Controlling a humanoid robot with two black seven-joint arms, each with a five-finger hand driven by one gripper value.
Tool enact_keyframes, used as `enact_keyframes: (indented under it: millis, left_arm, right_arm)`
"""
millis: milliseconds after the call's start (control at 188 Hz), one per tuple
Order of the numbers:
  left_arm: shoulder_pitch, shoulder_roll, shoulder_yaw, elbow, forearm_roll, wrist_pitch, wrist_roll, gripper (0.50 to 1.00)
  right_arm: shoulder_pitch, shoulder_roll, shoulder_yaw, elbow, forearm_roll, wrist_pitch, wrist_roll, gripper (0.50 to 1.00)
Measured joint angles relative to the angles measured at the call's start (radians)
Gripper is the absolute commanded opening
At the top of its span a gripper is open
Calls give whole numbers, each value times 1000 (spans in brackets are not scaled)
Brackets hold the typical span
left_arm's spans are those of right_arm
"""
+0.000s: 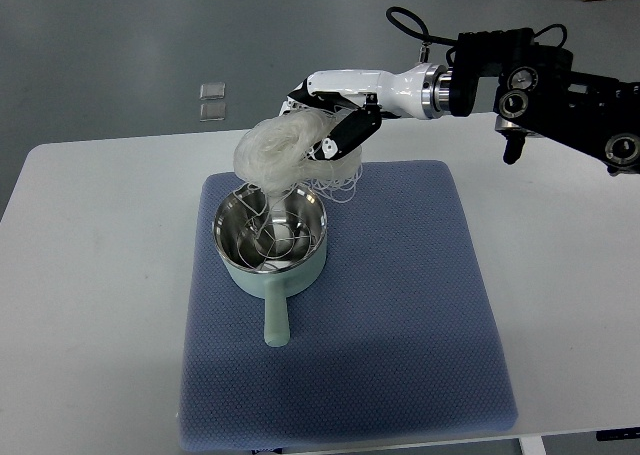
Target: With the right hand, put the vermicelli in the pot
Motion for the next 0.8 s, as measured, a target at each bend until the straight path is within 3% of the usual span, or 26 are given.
enact_keyframes:
  millis: [181,394,404,410,415,420,426,431,436,441,463,521,590,798]
  left_arm:
    - [0,0,0,0,0,0,0,1000]
    - [0,0,0,2,0,0,0,1000]
    - [0,0,0,2,0,0,0,1000]
    - [0,0,0,2,0,0,0,1000]
    - [0,0,0,2,0,0,0,1000]
    - [0,0,0,2,0,0,0,1000]
    - [0,0,0,2,0,0,0,1000]
    - [0,0,0,2,0,0,0,1000]
    - [0,0,0,2,0,0,0,1000]
    - [0,0,0,2,0,0,0,1000]
    - [0,0,0,2,0,0,0,1000]
    - [0,0,0,2,0,0,0,1000]
    - [0,0,1,2,0,0,0,1000]
    - [0,0,3,4,0,0,0,1000]
  right_arm:
    - [-13,111,-34,-92,-41,-31,0,500]
    - [-30,156,-48,-127,-55,-41,2,500]
    - [-30,157,-48,-127,-55,-42,2,509]
    - [-31,157,-48,-128,-55,-43,2,573]
    - [-31,158,-48,-128,-55,-43,2,574]
    - [-31,158,-48,-129,-55,-43,2,641]
    - [-31,158,-48,-129,-55,-44,2,641]
    - [-31,158,-48,-129,-55,-44,2,694]
    - [-32,158,-48,-130,-55,-45,2,695]
    - [-32,159,-48,-130,-55,-45,2,737]
    - [-33,159,-48,-132,-55,-47,2,776]
    - [-39,163,-48,-136,-55,-54,4,809]
    - [-48,167,-46,-138,-54,-59,4,903]
    - [-63,164,-38,-139,-45,-55,5,926]
